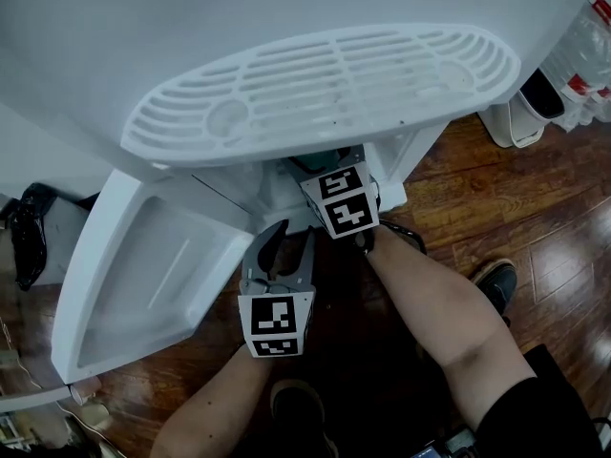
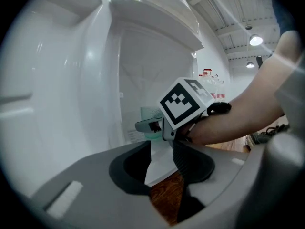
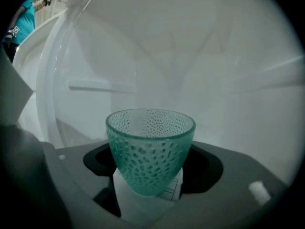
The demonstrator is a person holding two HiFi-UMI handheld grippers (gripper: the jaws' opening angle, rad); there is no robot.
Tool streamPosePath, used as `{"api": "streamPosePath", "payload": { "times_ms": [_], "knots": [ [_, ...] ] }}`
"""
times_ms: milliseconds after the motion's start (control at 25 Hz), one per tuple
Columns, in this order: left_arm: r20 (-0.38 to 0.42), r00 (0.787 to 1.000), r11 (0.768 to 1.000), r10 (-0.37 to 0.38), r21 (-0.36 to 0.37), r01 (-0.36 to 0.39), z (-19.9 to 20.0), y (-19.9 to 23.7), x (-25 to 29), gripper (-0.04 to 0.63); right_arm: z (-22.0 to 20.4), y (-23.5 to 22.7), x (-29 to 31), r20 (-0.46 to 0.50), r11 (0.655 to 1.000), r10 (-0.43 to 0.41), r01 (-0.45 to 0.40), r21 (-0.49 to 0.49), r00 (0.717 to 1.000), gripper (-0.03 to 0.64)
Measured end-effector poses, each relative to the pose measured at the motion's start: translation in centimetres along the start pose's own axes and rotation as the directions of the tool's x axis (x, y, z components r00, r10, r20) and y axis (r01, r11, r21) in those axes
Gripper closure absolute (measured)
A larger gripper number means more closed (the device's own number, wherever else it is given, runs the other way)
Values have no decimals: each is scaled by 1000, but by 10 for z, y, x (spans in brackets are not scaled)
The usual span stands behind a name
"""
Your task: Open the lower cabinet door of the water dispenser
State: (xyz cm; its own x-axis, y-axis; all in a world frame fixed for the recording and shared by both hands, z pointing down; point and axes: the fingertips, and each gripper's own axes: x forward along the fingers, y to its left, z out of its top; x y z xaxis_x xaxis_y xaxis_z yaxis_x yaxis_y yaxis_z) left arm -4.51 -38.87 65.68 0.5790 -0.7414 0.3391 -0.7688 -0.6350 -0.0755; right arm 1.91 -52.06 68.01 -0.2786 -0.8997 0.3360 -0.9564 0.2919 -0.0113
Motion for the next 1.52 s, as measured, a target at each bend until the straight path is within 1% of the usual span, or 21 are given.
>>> {"api": "streamPosePath", "payload": {
  "times_ms": [120, 200, 360, 440, 480, 600, 680, 760, 840, 960, 1040, 1080, 1160, 1240, 1360, 1440, 1520],
  "knots": [
    [0, 1000, 1000, 18, -4, -18, 6, 6, -5, 416, -1, 2, -14, -6, 1000, 5, -5, 4, 1000, 241],
    [11, 1000, 1000, 16, -14, -16, 15, 6, -11, 416, 2, 6, -28, -10, 1000, 10, -10, -2, 1000, 241],
    [36, 999, 1000, 6, -15, -6, 43, -3, -30, 416, 14, 17, -65, -10, 1000, 10, -10, 26, 1000, 241],
    [33, 999, 1000, 16, -14, -15, 55, -5, -43, 437, 17, 27, -84, -22, 1000, 14, -14, 28, 1000, 241],
    [34, 999, 1000, 20, -17, -20, 62, -6, -49, 437, 19, 32, -93, -28, 999, 17, -16, 32, 999, 241],
    [46, 999, 999, 20, -43, -18, 81, -6, -70, 437, 30, 42, -120, -32, 999, 35, -33, 44, 999, 241],
    [47, 998, 999, 33, -18, -32, 91, -4, -84, 437, 40, 48, -138, -30, 998, 41, -40, 39, 999, 241],
    [43, 998, 998, 41, 47, -43, 103, -2, -95, 445, 51, 52, -158, -23, 998, 38, -37, 42, 999, 241],
    [36, 999, 994, 16, 103, -19, 118, -6, -103, 457, 63, 56, -178, -15, 998, 32, -31, 50, 999, 241],
    [15, 997, 987, -77, 140, 75, 141, -20, -121, 468, 85, 65, -208, -5, 999, 24, -23, 47, 1000, 241],
    [19, 990, 982, -139, 128, 136, 157, -31, -138, 468, 99, 72, -226, 2, 999, 26, -26, 38, 1000, 241],
    [27, 987, 982, -156, 112, 152, 165, -35, -148, 468, 106, 76, -234, 4, 999, 27, -27, 36, 1000, 241],
    [46, 985, 984, -164, 84, 160, 181, -39, -163, 468, 116, 82, -249, 4, 999, 27, -27, 36, 1000, 241],
    [62, 985, 985, -161, 71, 156, 194, -41, -175, 468, 123, 88, -264, 1, 999, 28, -28, 32, 1000, 241],
    [73, 981, 982, -178, 80, 172, 216, -45, -196, 468, 132, 95, -284, -10, 999, 32, -32, 18, 999, 241],
    [94, 974, 977, -205, 85, 197, 237, -48, -213, 468, 136, 98, -299, -31, 999, 27, -26, 18, 999, 241],
    [148, 959, 970, -240, 75, 231, 269, -51, -235, 468, 144, 101, -315, -51, 999, 30, -29, 12, 998, 241]
  ]
}}
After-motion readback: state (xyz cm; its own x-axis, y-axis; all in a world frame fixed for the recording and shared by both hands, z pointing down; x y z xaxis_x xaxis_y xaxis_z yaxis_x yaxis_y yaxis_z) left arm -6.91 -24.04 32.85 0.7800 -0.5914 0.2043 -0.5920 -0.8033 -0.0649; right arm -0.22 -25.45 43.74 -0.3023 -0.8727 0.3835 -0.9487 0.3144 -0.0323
